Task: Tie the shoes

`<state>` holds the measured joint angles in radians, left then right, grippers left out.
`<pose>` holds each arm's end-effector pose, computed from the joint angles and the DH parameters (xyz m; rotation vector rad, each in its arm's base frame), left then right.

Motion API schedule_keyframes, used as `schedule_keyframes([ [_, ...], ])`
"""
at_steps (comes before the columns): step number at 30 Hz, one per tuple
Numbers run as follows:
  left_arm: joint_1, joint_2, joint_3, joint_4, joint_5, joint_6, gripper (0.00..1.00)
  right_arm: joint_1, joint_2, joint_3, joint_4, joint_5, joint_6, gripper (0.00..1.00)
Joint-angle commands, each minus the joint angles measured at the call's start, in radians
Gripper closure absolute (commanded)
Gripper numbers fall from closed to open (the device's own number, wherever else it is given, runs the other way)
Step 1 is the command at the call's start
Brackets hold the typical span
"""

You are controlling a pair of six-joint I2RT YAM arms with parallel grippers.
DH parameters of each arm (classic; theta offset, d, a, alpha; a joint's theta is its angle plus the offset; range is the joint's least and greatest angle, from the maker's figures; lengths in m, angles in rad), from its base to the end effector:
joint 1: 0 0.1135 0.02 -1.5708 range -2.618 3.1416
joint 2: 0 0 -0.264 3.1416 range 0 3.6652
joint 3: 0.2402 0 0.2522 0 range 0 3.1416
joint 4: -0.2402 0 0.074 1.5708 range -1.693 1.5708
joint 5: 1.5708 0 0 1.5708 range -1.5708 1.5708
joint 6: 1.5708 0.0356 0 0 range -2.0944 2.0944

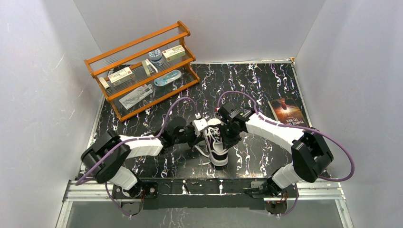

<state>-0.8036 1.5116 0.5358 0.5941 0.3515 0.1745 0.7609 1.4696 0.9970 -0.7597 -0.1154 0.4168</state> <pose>0.1932 -0.2180 0.1678 1.1460 1.6447 -0.7525 0.1964 0.1926 0.2149 -0.5238 2.8474 0.4138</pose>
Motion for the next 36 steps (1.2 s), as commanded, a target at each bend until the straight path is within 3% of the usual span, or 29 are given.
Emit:
schedule_keyframes([
  [1, -0.006, -0.154, 0.023, -0.123, 0.027, -0.076, 1.0, -0.002, -0.045, 0.041, -0.012, -0.009, 0.004, 0.82],
  [4, -0.006, -0.2, 0.051, -0.181, 0.052, -0.13, 1.0, -0.002, -0.081, 0.015, -0.011, -0.007, 0.009, 0.8],
  [6, -0.005, -0.207, 0.067, -0.201, 0.072, -0.156, 1.0, -0.002, -0.095, -0.019, 0.016, -0.02, 0.01, 0.73],
  [11, -0.005, -0.195, 0.095, -0.206, 0.123, -0.22, 1.0, -0.032, -0.106, 0.062, -0.071, -0.064, -0.016, 0.41],
  [16, -0.003, -0.159, 0.158, -0.265, 0.136, -0.252, 1.0, -0.164, -0.21, 0.128, -0.155, -0.086, -0.027, 0.21],
  [21, -0.005, -0.163, 0.183, -0.306, 0.135, -0.27, 1.0, -0.424, -0.088, 0.123, -0.109, -0.19, -0.159, 0.27],
  [24, -0.004, -0.166, 0.198, -0.338, 0.135, -0.282, 1.0, -0.445, -0.079, 0.085, 0.003, -0.164, -0.283, 0.34],
  [28, -0.002, -0.169, 0.209, -0.379, 0.116, -0.306, 1.0, -0.46, -0.229, -0.088, 0.349, -0.251, -0.531, 0.32],
  [32, -0.003, -0.188, 0.209, -0.407, 0.092, -0.328, 1.0, -0.47, -0.281, -0.15, 0.477, -0.223, -0.71, 0.24],
  [33, -0.003, -0.192, 0.209, -0.412, 0.088, -0.333, 1.0, -0.478, -0.25, -0.132, 0.472, -0.228, -0.677, 0.23],
  [36, -0.003, -0.196, 0.204, -0.406, 0.099, -0.344, 1.0, -0.525, -0.071, -0.028, 0.387, -0.248, -0.341, 0.25],
])
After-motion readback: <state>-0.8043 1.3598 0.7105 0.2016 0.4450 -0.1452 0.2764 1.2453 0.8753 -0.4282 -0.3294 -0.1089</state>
